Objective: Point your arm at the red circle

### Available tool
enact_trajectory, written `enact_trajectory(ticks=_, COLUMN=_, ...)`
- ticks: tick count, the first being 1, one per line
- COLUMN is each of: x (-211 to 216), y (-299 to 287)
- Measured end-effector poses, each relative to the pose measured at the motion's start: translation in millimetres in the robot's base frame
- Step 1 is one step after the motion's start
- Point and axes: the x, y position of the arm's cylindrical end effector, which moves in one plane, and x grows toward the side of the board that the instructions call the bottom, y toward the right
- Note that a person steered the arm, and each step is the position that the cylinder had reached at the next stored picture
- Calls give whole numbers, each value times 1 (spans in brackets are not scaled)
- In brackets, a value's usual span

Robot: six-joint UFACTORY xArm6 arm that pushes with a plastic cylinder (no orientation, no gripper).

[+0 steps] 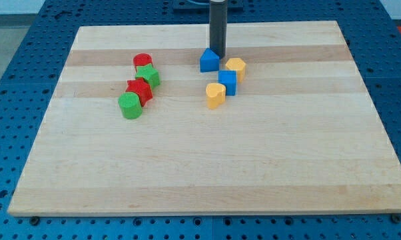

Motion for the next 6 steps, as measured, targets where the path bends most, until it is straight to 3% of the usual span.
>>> enact_trajectory(ticks=1, x=0, y=-1)
enact_trajectory(ticks=2, x=-32, y=-23)
enact_trajectory(ticks=4, x=-47, y=-145)
enact_trajectory(ticks=5, x=-13, y=-181)
enact_trajectory(ticks=6, x=33, y=-181)
